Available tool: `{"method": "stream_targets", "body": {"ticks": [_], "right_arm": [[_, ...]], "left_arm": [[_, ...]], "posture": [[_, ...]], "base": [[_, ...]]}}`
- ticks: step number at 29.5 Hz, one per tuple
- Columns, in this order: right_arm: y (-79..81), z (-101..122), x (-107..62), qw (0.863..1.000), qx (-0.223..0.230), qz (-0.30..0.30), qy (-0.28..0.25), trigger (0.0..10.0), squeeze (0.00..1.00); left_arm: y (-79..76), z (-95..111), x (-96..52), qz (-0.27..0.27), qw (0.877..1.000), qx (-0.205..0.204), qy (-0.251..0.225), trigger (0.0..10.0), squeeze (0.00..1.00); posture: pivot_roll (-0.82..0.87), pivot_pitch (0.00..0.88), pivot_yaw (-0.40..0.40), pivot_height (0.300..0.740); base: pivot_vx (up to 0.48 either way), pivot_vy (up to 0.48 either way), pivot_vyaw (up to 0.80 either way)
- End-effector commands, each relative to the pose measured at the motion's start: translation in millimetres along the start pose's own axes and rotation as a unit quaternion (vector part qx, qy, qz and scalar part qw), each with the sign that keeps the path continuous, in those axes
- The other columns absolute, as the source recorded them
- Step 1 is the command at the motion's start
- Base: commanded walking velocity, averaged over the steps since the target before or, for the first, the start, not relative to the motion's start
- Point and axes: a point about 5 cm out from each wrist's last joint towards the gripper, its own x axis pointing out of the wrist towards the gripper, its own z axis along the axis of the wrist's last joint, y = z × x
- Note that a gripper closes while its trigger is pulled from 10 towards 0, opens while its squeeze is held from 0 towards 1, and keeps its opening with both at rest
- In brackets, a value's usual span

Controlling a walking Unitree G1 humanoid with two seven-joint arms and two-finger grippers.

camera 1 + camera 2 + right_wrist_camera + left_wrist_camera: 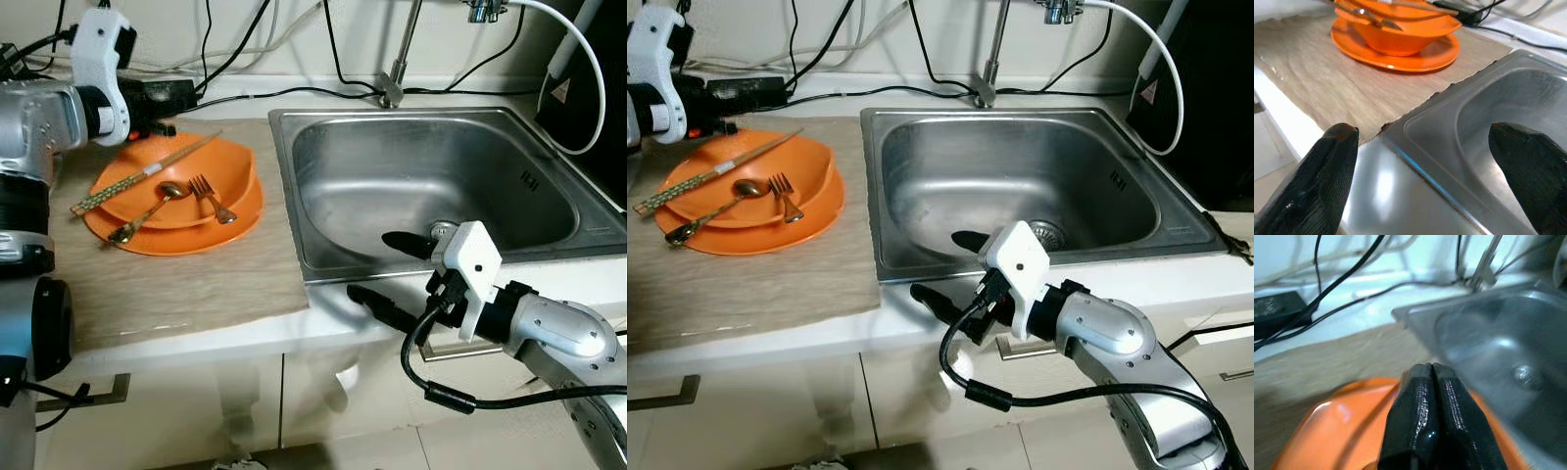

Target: Kitchen organization

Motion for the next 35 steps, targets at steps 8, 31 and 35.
{"method": "stream_targets", "body": {"ticks": [8, 31, 35], "right_arm": [[-6.9, 3.8, -1.0, 1.000, -0.010, -0.019, -0.008, 10.0, 0.00], [1.5, 0.0, 3.7, 1.000, -0.010, 0.012, 0.005, 10.0, 0.00], [1.3, 1.5, 3.6, 1.000, -0.005, 0.008, -0.002, 10.0, 0.00]], "left_arm": [[-3.8, 4.9, -0.5, 0.044, 0.988, 0.151, -0.006, 8.2, 0.00], [17.3, -38.7, -12.5, -0.030, 0.968, 0.224, 0.106, 10.0, 1.00], [18.9, -41.1, -9.5, -0.021, 0.966, 0.230, 0.115, 10.0, 1.00]], "posture": [[0.01, 0.005, -0.043, 0.740], [0.02, 0.021, -0.047, 0.740], [0.01, 0.023, -0.043, 0.740]], "base": [[0.000, 0.000, 0.00], [0.000, 0.000, 0.00], [0.000, 0.000, 0.00]]}}
